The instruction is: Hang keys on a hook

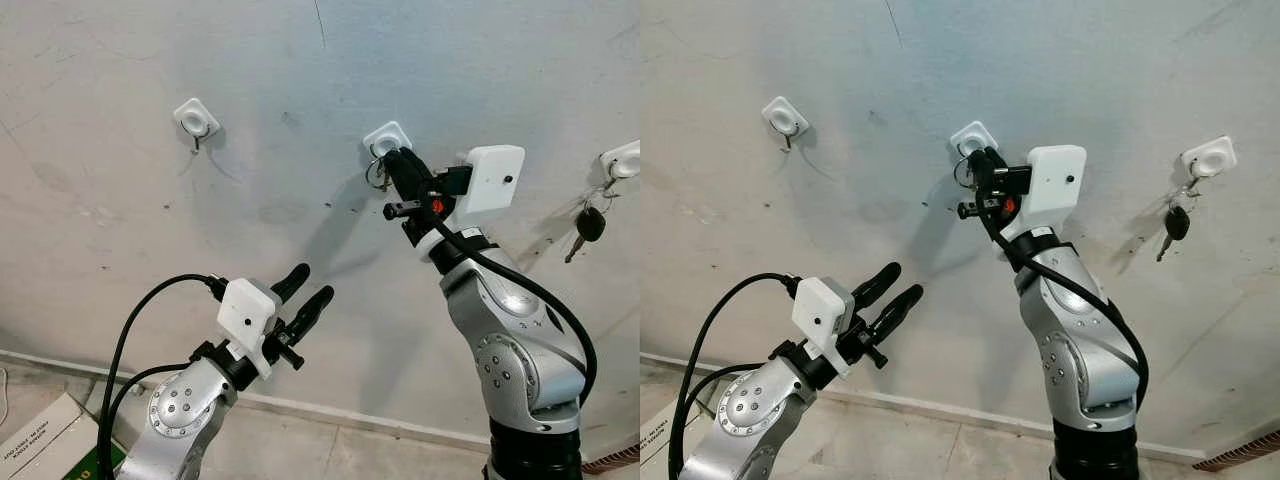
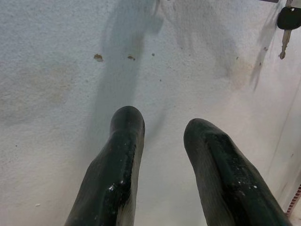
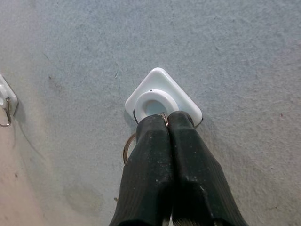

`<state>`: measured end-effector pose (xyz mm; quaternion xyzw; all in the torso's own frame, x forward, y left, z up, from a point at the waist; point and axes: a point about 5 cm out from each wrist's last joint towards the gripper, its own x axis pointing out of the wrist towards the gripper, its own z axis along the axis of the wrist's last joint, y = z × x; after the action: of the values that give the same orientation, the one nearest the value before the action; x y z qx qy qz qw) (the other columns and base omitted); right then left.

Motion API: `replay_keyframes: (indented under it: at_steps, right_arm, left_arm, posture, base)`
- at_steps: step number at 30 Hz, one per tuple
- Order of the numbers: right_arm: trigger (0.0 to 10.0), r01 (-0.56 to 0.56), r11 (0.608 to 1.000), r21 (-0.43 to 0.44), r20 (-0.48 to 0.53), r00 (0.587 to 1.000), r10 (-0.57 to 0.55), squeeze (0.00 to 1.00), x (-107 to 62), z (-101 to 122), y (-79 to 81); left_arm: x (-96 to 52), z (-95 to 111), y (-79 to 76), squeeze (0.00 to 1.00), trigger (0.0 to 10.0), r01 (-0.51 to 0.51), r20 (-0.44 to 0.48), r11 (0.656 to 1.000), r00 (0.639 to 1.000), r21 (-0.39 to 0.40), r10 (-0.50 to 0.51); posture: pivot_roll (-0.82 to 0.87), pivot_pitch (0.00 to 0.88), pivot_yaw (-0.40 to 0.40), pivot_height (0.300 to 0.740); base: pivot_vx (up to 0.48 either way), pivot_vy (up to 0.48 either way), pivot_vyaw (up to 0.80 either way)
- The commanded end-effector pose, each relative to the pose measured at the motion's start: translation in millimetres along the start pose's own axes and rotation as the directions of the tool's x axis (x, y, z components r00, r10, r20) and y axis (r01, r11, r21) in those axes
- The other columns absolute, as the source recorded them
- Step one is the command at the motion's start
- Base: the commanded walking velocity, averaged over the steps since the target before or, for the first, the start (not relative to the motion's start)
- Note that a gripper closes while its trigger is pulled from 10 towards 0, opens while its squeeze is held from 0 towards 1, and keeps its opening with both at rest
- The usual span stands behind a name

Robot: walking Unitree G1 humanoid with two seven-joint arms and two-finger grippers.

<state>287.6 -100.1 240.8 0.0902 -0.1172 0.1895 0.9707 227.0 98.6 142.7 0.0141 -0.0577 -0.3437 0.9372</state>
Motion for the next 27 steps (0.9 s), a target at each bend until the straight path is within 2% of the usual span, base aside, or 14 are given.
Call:
replay_keyframes:
  at_steps: [1,12,27]
  right_arm:
    - [10.0,0.02,1.0,-0.008,-0.021,1.0,-0.02,0.0,3.0,-3.9,-0.2]
    - [10.0,0.064,0.998,-0.03,-0.077,0.995,-0.066,0.0,0.6,-15.7,-6.2]
    - [10.0,0.072,0.997,-0.033,-0.097,0.992,-0.075,0.0,-2.5,-22.4,-6.5]
  left_arm:
    - [0.7,-1.9,-0.2,0.0,10.0,0.002,-0.016,1.0,1.0,0.004,-0.002]
    - [0.4,-2.6,0.6,0.0,10.0,-0.006,-0.022,1.0,1.0,0.008,0.006]
    - [0.4,-4.2,2.2,0.0,10.0,-0.005,-0.028,1.0,1.0,0.011,0.005]
  posture:
    - [-0.03,0.077,-0.001,0.74]
    - [-0.02,0.076,-0.002,0.74]
    - [-0.02,0.069,-0.002,0.74]
  base:
    - [0.0,0.0,0.0]
    - [0.0,0.0,0.0]
    - [0.0,0.0,0.0]
